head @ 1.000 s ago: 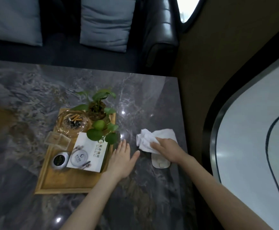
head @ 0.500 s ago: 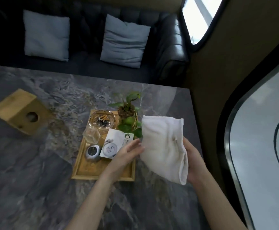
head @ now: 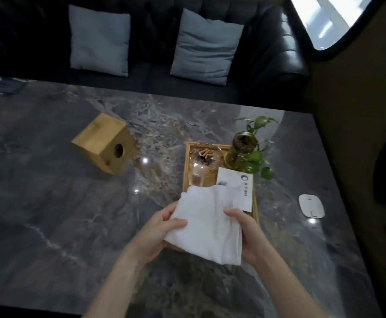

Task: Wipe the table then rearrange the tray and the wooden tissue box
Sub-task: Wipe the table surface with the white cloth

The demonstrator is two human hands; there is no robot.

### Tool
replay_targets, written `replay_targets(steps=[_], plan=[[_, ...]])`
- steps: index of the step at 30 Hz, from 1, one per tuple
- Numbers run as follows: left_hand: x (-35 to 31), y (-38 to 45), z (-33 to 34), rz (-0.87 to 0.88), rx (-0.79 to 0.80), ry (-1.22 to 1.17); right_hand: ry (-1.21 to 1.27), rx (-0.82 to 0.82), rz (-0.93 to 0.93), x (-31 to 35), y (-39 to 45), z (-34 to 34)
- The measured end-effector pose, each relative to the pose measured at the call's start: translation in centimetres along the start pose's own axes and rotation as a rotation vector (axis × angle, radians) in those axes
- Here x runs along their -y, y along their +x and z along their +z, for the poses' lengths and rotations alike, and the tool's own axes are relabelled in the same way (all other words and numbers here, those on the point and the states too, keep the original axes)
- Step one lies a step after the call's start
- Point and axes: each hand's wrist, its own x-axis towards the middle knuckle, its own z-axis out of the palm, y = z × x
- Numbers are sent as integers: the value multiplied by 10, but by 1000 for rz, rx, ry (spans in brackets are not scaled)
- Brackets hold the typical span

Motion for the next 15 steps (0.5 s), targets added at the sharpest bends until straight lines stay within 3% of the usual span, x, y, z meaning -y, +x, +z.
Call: replay_targets(steps=[2,8,15], plan=[[-6,-8,-28,3,-54,17,-79,-75,31,-10,15,20],[-27,-22,-104,57,-143,37,-465,-45,44,-15,58,78],[-17,-3,-150,80,-271,19,-573,-54,-56,-29,116,103]])
